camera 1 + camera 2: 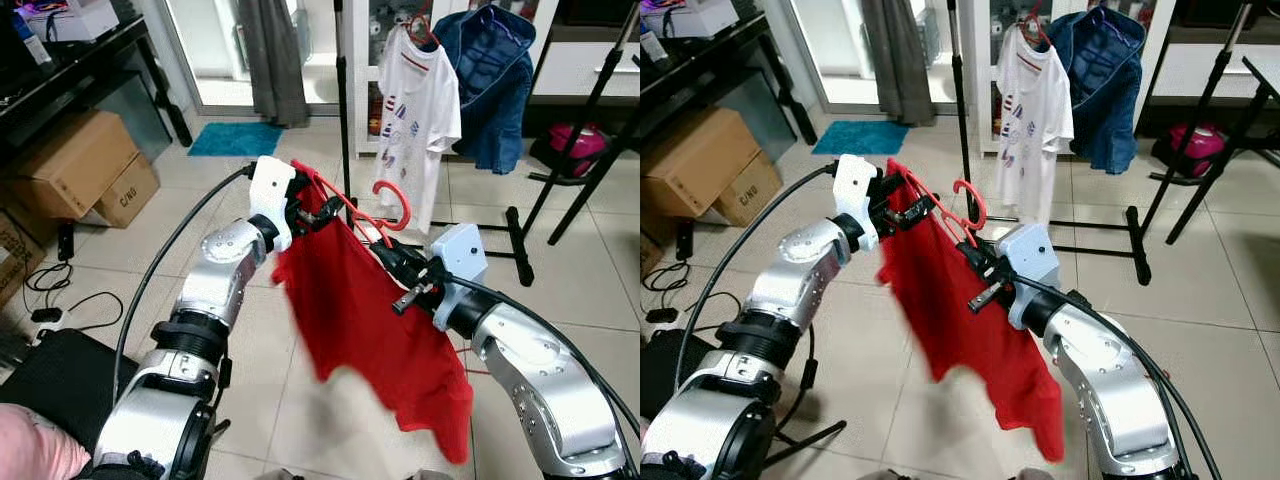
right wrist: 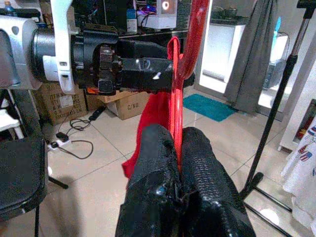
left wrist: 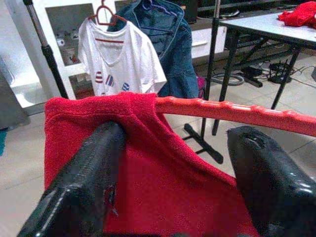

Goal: Hang hanger

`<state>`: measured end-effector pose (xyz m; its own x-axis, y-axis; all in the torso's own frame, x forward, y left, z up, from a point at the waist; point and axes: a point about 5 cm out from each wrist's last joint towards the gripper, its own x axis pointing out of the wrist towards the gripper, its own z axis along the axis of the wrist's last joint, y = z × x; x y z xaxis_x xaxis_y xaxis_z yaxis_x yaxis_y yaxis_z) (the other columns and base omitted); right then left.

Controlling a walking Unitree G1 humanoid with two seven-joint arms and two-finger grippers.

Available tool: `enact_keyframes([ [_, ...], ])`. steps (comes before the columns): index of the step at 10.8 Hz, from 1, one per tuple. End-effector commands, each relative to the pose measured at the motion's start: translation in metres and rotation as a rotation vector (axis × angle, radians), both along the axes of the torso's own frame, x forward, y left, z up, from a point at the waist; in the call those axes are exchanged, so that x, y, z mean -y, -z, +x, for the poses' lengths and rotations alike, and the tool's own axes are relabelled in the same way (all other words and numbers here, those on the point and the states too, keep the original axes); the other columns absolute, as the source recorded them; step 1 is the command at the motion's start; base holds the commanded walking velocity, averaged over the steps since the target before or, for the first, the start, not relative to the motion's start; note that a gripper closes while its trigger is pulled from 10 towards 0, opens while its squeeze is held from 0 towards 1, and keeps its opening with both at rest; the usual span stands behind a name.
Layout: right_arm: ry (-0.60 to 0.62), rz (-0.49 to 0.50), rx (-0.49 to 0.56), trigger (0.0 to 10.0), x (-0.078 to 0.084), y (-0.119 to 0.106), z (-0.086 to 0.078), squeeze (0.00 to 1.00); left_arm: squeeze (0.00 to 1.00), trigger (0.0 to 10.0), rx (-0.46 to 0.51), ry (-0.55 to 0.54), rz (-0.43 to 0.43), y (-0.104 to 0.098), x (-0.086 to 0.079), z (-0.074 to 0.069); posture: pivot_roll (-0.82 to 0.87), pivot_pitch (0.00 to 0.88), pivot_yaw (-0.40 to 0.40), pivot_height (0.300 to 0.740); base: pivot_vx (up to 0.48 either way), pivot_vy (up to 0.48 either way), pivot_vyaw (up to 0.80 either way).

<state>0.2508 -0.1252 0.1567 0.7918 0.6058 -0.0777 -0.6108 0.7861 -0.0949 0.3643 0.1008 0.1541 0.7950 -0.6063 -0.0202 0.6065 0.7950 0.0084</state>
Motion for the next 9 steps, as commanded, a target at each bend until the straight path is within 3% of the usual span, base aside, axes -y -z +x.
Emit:
enact_keyframes([
  [1, -0.023, 0.024, 0.031, 0.0, -0.0031, -0.0098, 0.0001, 0.00, 0.00, 0.0, 0.006, -0.008, -0.008, -0.0028, 0.0010, 0.0031, -0.19, 0.000, 0.127, 0.740, 0.000, 0.000, 0.00],
  [9, 0.022, -0.019, 0.011, 0.0, 0.0026, -0.0052, 0.0036, 0.00, 0.00, 0.0, -0.016, 0.009, 0.011, 0.0059, 0.0059, -0.0003, -0.18, 0.000, 0.122, 0.740, 0.000, 0.000, 0.00],
])
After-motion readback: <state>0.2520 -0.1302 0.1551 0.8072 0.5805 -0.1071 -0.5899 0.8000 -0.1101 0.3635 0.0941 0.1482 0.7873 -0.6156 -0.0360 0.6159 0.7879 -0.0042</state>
